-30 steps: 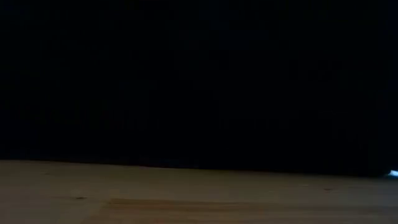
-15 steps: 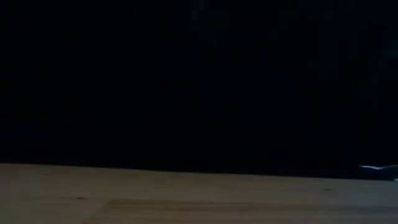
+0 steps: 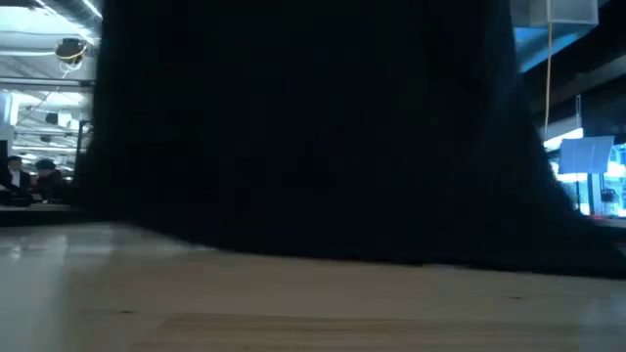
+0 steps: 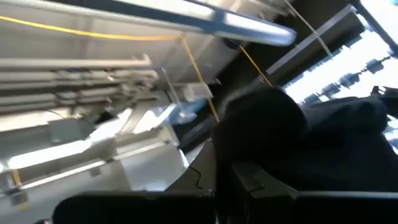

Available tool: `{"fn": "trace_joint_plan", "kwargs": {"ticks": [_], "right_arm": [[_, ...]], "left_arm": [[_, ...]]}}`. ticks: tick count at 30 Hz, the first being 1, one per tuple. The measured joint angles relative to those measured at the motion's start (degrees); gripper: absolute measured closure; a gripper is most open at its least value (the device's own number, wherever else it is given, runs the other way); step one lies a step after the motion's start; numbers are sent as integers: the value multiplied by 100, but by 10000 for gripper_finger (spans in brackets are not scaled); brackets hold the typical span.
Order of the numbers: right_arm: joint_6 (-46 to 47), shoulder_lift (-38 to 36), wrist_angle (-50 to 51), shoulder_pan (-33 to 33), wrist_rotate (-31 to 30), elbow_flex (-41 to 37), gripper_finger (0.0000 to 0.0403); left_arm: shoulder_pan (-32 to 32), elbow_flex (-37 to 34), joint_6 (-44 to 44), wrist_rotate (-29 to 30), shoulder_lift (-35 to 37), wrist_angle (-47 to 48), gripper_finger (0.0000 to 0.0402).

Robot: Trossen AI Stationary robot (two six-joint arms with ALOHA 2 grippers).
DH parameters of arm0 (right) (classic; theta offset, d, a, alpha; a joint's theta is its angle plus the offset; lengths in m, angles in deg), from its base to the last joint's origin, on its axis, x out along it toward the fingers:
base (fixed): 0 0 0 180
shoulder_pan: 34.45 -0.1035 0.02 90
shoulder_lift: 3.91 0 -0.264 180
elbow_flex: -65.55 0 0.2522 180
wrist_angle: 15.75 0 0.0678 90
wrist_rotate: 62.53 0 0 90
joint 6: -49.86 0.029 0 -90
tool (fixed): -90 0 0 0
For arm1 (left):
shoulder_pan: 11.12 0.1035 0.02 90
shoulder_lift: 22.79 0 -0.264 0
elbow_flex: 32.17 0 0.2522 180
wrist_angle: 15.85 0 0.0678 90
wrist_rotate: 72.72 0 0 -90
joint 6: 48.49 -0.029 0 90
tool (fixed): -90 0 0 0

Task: Fold Laundry from Bin
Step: Fold the black shirt

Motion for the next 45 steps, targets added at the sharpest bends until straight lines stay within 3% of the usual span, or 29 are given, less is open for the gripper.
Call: {"fn": "trace_joint_plan", "kwargs": {"ticks": [10,16,22,32,45], "right_arm": [[874,850,2669,812,940,2716,403],[899,1575,3234,1178,943,3817,403],[896,1667,3158,1543,867,3705,403],[2113,1656,4307,2469,892,3707,403],[3739,1665,5275,4354,2231,3703,403]], "left_arm": [[397,735,-127,-1275,180,1018,402],[560,933,-35,-1253,166,1219,401],[612,938,15,-912,164,1204,401],[796,938,391,-336,229,1203,401],[1344,931,540,74,445,1243,401]]}}
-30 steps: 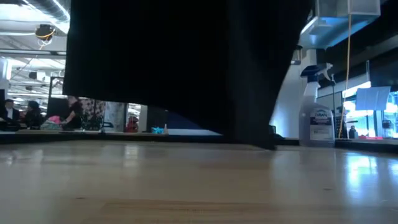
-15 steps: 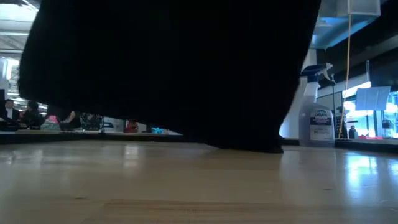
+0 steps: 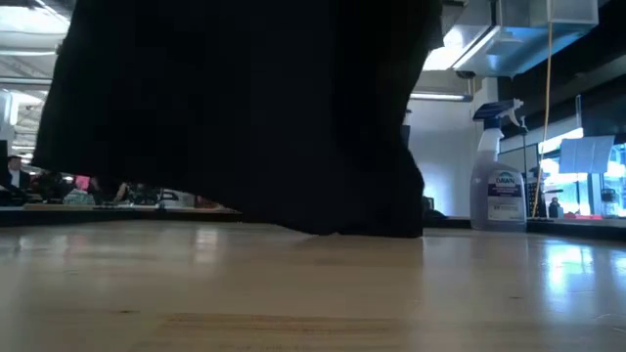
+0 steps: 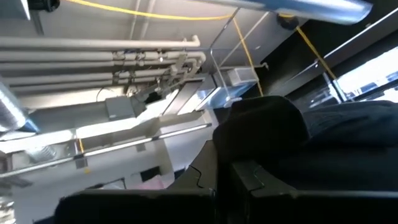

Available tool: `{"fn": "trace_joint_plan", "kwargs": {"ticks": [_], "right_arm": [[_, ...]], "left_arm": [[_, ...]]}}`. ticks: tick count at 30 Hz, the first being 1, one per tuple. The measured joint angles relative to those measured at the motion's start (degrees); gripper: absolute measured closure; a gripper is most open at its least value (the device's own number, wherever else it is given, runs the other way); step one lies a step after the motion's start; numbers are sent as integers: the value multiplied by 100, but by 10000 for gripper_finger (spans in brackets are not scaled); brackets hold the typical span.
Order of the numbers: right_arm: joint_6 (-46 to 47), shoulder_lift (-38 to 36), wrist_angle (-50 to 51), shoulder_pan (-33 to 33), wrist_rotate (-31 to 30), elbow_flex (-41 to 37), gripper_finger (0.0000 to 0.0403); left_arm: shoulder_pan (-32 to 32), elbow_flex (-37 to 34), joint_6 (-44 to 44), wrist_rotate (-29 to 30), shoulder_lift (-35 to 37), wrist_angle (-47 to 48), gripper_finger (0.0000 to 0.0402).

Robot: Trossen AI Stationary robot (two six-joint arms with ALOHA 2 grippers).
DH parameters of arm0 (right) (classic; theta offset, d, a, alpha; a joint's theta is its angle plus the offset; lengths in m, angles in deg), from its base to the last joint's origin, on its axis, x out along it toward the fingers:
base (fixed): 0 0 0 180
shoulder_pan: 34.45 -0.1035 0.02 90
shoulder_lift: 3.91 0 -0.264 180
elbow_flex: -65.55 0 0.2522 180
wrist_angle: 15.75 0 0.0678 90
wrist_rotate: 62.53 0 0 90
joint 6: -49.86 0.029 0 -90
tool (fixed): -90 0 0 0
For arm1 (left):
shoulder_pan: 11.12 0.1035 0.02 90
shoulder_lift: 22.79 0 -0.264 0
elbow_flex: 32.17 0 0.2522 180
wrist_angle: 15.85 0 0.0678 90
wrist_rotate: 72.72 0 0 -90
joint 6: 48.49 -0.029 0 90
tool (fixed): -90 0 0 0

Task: Fold Laundry from Bin
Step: Fold the black shirt

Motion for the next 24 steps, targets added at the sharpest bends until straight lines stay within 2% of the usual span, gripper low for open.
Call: {"fn": "trace_joint_plan", "kwargs": {"ticks": [2,5,10,16,19,24], "right_arm": [[232,-17,154,179,191,0,403],[641,-98,411,404,480,2,403],[938,-210,522,436,576,15,403],[1488,-330,785,434,871,17,403],[1531,-363,832,434,873,18,403],[1637,-387,915,434,1050,18,403]], "left_arm": [[27,0,78,48,23,39,401],[29,0,798,-24,92,639,401],[320,-73,2598,-994,72,2041,402],[1225,-447,3878,-1882,-260,2619,401],[1844,-527,4335,-2590,-478,2691,401],[3038,-525,4954,-3353,-596,2646,402]]}}
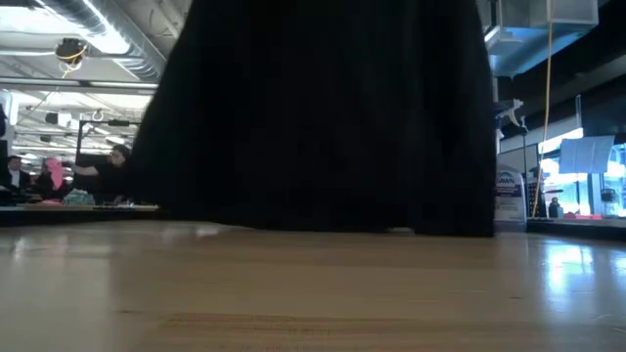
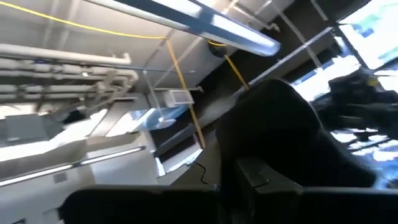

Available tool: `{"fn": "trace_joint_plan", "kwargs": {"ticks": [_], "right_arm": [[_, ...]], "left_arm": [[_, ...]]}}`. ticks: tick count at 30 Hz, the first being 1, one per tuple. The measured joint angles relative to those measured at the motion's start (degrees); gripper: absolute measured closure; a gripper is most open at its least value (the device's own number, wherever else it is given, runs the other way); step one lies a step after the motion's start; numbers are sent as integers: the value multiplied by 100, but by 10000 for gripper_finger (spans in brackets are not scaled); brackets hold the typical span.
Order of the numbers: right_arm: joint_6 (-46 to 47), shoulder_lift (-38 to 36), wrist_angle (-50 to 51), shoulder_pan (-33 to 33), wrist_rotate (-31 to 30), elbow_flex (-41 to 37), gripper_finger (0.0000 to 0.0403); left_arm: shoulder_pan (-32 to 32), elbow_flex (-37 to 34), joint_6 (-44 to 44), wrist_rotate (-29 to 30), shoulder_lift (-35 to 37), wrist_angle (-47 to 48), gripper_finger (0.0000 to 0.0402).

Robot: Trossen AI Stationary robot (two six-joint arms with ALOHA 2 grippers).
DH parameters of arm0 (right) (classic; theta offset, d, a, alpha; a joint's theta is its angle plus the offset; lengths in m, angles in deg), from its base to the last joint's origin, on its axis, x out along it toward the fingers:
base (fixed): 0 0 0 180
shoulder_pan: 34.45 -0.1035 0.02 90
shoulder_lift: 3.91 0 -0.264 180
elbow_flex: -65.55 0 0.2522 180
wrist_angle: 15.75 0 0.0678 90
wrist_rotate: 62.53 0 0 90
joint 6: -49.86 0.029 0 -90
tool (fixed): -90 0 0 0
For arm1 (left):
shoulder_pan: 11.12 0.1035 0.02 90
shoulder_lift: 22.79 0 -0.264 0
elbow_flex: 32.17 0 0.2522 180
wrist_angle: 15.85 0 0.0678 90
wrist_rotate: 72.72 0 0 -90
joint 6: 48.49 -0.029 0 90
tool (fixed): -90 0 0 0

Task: Fold Laundry from Bin
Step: Fold the black shirt

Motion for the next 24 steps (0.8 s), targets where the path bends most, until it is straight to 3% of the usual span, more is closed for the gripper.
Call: {"fn": "trace_joint_plan", "kwargs": {"ticks": [8,17,24], "right_arm": [[-496,86,-49,83,-40,-6,403],[-575,94,-252,1014,212,-5,403],[-217,99,-326,1740,998,-6,403]], "left_arm": [[1811,0,877,-1060,-4,60,401],[2840,0,1172,-1965,-9,198,402],[3642,0,1664,-2560,9,145,401]]}}
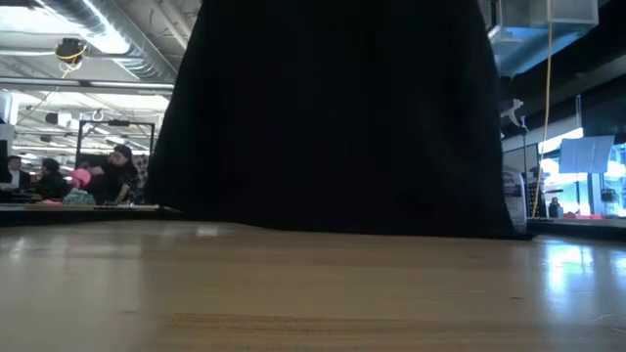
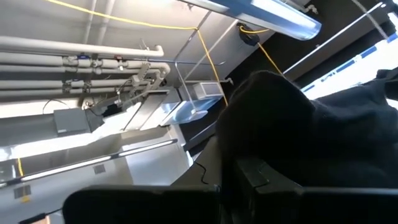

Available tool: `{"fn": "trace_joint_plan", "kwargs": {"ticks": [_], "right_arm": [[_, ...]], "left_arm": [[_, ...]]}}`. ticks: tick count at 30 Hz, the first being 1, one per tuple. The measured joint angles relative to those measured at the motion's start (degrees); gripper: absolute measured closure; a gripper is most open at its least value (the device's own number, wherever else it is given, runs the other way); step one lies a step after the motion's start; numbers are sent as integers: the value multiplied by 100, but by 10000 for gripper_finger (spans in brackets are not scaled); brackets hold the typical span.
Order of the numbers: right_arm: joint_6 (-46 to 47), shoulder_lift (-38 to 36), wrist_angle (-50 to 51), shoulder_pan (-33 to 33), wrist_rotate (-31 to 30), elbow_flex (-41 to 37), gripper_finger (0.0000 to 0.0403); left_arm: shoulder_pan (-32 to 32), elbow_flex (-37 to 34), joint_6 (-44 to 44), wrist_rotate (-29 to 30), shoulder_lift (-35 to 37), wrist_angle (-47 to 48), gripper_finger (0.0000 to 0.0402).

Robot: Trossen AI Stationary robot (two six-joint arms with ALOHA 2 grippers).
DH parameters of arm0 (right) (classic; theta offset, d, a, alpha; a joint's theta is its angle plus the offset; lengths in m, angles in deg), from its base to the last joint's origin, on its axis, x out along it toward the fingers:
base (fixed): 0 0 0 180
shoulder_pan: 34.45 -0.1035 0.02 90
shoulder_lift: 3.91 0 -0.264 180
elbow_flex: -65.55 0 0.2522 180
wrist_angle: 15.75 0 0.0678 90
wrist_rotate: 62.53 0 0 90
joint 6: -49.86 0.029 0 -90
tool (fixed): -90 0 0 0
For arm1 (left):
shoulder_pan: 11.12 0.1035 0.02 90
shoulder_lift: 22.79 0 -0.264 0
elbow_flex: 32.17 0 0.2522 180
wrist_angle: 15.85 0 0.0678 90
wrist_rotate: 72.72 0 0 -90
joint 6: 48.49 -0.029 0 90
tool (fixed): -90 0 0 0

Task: Fold Laundry from Bin
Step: Fold the black shirt

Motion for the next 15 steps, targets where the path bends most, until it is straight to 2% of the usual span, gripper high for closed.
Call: {"fn": "trace_joint_plan", "kwargs": {"ticks": [8,15], "right_arm": [[500,130,98,506,645,-1,403],[561,152,-253,518,821,-3,403]], "left_arm": [[525,0,415,-599,-15,0,401],[626,0,429,-688,-22,-244,402]]}}
